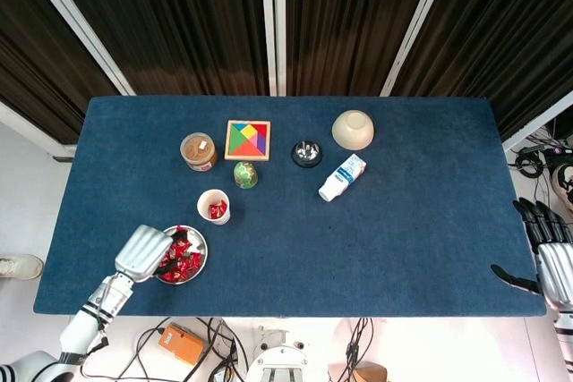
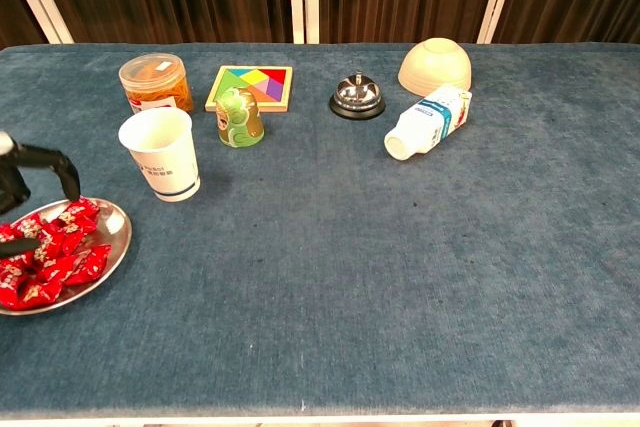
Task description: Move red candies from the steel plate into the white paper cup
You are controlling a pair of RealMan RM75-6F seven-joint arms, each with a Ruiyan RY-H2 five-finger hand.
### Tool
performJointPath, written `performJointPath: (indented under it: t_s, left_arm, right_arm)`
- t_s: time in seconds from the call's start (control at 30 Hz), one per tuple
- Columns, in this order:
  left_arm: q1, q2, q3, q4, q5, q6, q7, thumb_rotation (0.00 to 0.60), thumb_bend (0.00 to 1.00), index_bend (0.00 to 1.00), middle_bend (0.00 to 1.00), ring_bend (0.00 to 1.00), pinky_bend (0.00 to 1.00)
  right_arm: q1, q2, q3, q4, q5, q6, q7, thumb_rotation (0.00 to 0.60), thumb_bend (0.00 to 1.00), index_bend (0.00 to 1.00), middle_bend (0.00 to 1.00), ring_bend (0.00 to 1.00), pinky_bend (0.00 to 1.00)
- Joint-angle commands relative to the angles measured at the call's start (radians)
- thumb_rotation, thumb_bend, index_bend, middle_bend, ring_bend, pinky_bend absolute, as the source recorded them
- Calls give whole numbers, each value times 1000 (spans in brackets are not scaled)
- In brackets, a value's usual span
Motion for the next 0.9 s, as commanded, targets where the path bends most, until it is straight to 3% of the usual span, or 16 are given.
performJointPath:
  t_s: [0.03, 0.9]
  left_arm:
    - [-2, -18, -10, 24, -25, -26, 7, 600, 240, 391, 873, 846, 832]
    - [-4, -25, -40, 42, -130, -119, 66, 600, 301, 472, 873, 844, 832]
  right_arm:
    - [-1, 0, -1, 0, -1, 1, 1, 600, 196, 25, 128, 94, 157]
    - [-2, -1, -1, 5, 11, -6, 9, 600, 196, 25, 131, 95, 157]
